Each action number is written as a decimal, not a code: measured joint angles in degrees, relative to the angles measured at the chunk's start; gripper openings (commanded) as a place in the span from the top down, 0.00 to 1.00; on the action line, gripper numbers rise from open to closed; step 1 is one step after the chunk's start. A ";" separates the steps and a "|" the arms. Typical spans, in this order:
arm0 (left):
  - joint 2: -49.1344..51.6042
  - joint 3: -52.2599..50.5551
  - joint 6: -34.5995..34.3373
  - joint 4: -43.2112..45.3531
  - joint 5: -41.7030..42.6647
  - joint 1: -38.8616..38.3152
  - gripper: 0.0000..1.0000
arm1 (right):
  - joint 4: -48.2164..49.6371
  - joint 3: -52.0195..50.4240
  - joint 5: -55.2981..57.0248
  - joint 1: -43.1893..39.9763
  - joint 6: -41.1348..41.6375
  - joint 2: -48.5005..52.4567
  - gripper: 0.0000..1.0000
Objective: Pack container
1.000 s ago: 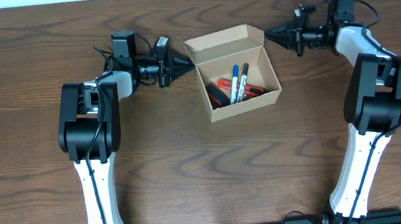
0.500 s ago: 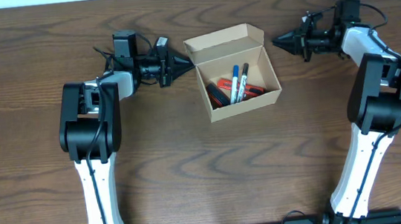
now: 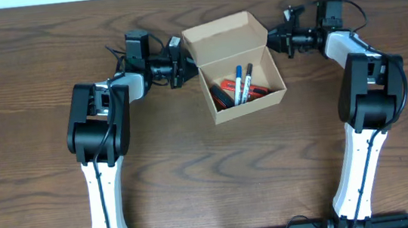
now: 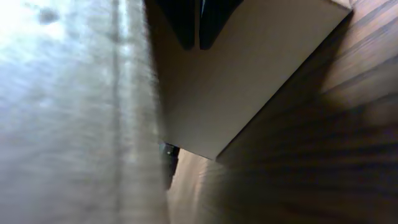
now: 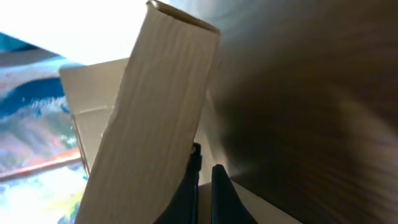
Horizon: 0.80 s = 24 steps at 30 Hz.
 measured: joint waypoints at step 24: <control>0.13 8.63 -0.02 4.68 8.81 0.02 0.94 | 9.20 0.00 -10.38 -0.07 4.02 0.00 0.99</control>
